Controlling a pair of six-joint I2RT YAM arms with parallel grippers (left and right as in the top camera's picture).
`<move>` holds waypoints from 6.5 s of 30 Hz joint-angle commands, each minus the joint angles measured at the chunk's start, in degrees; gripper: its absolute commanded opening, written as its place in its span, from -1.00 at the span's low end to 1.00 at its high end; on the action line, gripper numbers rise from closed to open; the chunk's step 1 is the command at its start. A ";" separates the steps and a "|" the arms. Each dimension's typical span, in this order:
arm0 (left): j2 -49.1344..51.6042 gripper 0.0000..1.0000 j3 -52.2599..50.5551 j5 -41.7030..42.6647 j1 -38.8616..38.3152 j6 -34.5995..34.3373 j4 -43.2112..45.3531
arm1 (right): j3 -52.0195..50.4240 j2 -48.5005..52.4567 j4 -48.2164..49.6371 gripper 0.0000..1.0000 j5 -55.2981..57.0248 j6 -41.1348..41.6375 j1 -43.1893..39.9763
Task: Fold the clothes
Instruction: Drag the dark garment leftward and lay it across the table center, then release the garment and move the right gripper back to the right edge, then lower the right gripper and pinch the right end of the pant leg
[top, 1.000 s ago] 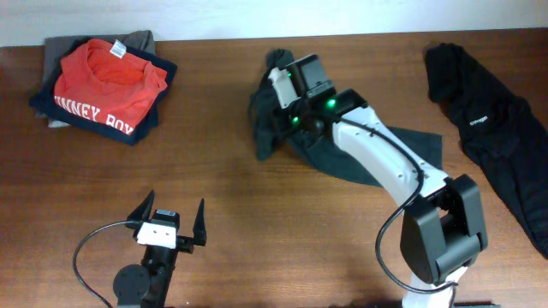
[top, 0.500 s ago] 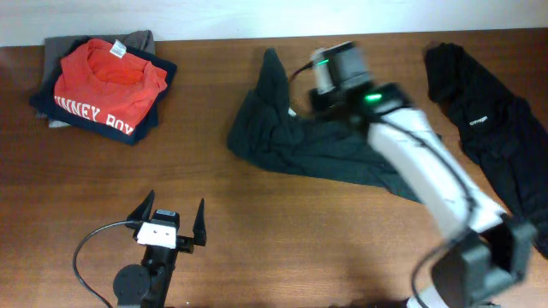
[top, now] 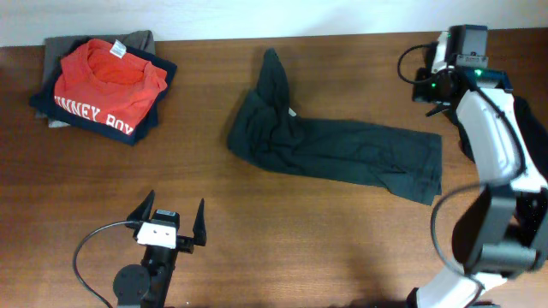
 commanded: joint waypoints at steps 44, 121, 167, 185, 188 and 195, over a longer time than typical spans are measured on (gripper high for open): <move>-0.39 0.99 -0.35 -0.39 0.35 0.92 -0.15 | 0.22 27.96 30.97 -0.92 4.66 -5.77 -22.34; -0.39 0.99 -0.35 -0.39 0.35 0.92 -0.15 | -34.14 -12.61 -6.29 0.66 -11.63 21.84 -13.51; -0.39 0.99 -0.35 -0.39 0.35 0.92 -0.13 | -43.01 -11.72 -2.45 0.48 -6.21 24.00 -13.57; -0.39 0.99 -0.35 -0.39 0.35 0.92 -0.15 | -42.84 -11.74 1.79 -0.92 -7.72 24.44 -13.57; -0.39 0.99 -0.35 -0.39 0.35 0.92 -0.13 | -42.07 -12.61 -0.22 -0.92 -8.09 24.44 -13.57; -0.37 0.99 -0.35 -0.39 0.35 0.92 -0.15 | -39.85 -21.29 -8.76 -0.92 -8.74 24.48 -13.60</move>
